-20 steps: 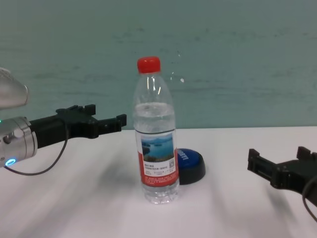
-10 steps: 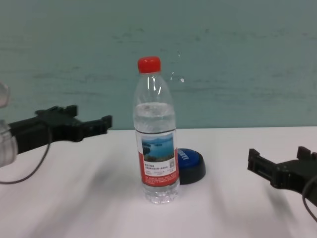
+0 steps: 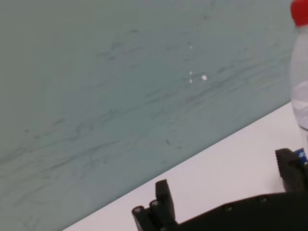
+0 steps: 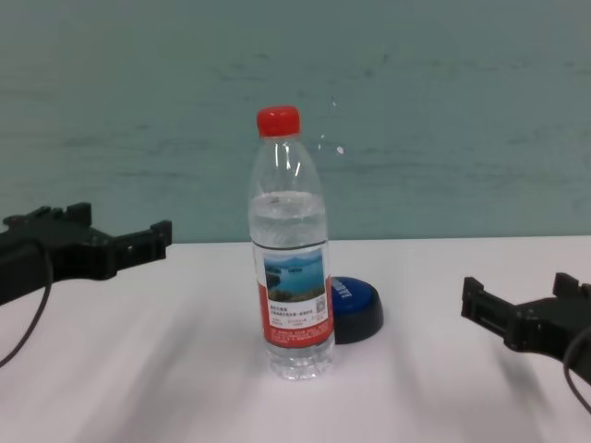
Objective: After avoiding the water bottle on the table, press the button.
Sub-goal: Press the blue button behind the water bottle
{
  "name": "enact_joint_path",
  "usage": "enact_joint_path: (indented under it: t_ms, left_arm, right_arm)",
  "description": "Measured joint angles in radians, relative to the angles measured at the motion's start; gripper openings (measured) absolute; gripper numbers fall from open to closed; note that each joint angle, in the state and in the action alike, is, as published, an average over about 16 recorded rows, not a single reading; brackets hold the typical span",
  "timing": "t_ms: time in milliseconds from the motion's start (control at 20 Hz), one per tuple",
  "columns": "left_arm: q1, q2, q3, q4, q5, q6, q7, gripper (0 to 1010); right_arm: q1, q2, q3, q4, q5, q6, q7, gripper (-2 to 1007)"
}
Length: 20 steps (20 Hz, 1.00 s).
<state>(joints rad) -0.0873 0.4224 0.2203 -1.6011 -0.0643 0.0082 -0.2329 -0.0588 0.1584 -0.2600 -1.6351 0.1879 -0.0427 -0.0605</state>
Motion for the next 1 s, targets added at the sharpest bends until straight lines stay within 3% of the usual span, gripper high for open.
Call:
enact_joint_path:
  t_ms: [200, 400, 1000]
  left_arm:
    - [0.064, -0.019, -0.014, -0.069, 0.018, 0.029, 0.036, 1000]
    - [0.101, -0.046, -0.015, -0.100, 0.033, 0.038, 0.056, 1000]
    - [0.148, -0.143, 0.006, -0.106, 0.075, 0.001, 0.077, 1000]
  right_arm:
    - [0.000, 0.000, 0.000, 0.000, 0.000, 0.000, 0.000, 1004]
    - [0.000, 0.000, 0.000, 0.000, 0.000, 0.000, 0.000, 1004]
    - [0.000, 0.000, 0.000, 0.000, 0.000, 0.000, 0.000, 1004]
